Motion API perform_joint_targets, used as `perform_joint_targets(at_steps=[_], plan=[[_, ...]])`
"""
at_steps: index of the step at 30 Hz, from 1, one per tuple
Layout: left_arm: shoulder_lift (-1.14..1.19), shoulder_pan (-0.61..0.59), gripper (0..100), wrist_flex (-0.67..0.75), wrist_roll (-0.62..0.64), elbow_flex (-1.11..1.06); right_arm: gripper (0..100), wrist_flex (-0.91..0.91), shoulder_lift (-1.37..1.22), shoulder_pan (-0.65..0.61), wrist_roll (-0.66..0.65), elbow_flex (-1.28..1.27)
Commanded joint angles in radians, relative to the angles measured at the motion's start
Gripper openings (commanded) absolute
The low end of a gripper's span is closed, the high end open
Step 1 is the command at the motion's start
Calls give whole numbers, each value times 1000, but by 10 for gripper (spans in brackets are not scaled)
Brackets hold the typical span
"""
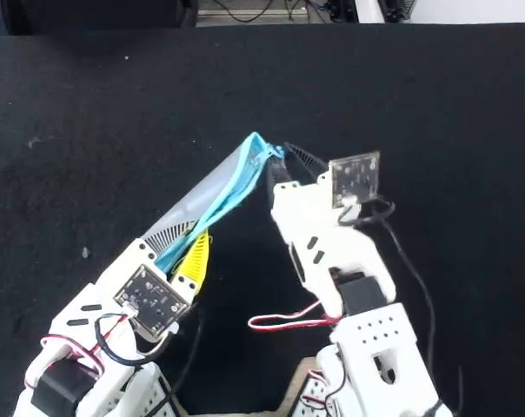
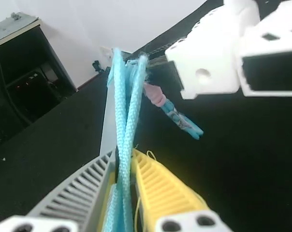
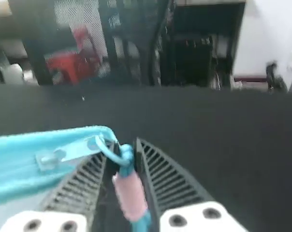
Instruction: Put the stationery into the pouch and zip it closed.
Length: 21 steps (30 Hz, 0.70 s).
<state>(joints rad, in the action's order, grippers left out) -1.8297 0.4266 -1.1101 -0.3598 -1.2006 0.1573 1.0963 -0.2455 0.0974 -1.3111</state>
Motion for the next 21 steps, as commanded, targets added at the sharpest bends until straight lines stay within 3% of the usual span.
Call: perform_joint_targets(at_steps=[1, 16, 21], plan=[[5, -4, 29, -51, 17, -45, 10, -21, -8, 66, 5, 73], [5, 1, 29, -41, 17, -42, 10, -15, -10, 61, 9, 67], [6, 4, 29, 51, 17, -53, 10, -14, -8, 61, 8, 65]])
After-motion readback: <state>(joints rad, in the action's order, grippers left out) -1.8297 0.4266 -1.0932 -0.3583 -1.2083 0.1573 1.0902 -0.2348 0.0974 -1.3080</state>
